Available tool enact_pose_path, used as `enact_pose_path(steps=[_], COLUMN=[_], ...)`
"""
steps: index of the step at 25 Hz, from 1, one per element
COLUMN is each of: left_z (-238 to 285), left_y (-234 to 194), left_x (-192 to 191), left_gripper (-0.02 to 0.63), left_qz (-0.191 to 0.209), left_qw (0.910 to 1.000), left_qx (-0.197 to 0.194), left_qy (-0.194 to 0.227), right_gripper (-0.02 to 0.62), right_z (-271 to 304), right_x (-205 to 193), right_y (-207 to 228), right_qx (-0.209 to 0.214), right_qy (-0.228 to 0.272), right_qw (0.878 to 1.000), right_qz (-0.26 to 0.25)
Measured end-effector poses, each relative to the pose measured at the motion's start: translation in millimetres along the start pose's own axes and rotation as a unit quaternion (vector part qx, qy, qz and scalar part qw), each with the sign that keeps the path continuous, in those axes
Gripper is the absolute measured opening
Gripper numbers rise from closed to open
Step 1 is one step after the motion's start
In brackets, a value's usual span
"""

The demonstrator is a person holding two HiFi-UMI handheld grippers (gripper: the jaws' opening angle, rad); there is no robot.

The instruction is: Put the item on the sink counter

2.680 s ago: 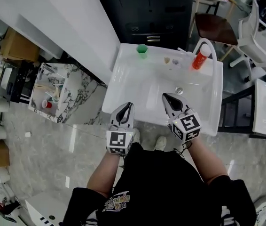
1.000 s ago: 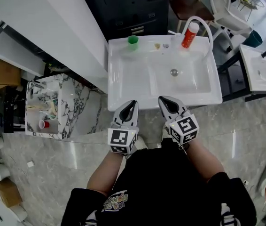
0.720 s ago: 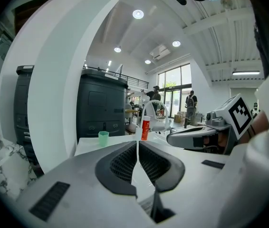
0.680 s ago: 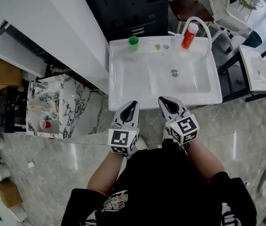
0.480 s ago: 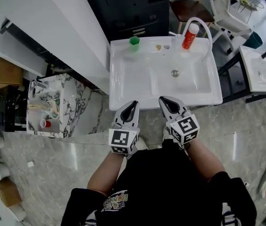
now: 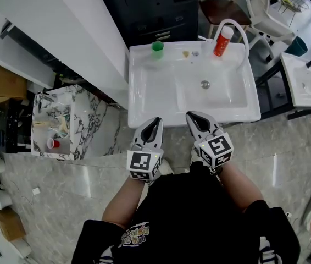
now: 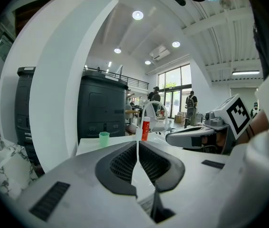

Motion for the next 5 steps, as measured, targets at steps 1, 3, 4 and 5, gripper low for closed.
enact_pose_path(steps=[1,3,4,5], left_z=[-0.4,-1.3,-1.7,-2.1], left_y=[-0.2,-0.5,-0.6,-0.8], left_x=[-0.1,-0.4,-0.6,-0.7], left_gripper=[0.025,0.025,0.025,0.025], left_qz=[-0.001,-0.002,-0.002,-0.003], left_qw=[1.0000,1.0000,1.0000,1.0000], left_qx=[0.001,0.002,0.002,0.003], left_qy=[0.000,0.000,0.001,0.001], right_gripper=[0.054,0.054,0.054,0.054], right_z=[0.2,0.5,0.6,0.6], right_x=[-0.1,-0.2,-0.3,-0.3], right_y=[0.0,0.4,0.6,0.9], right_qx=[0.000,0.000,0.000,0.001], right_qy=[0.000,0.000,0.000,0.000], right_qw=[1.000,1.000,1.000,1.000], right_qz=[0.000,0.001,0.001,0.001])
Point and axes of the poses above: the fingertips, and each gripper's own axes: z forward along the fingers, y to its right, x out of its top, the point moved 9 cm from there along -z, backward along the fingers, and after that the axes turned 1 degree about z, right-handed, at the moved point
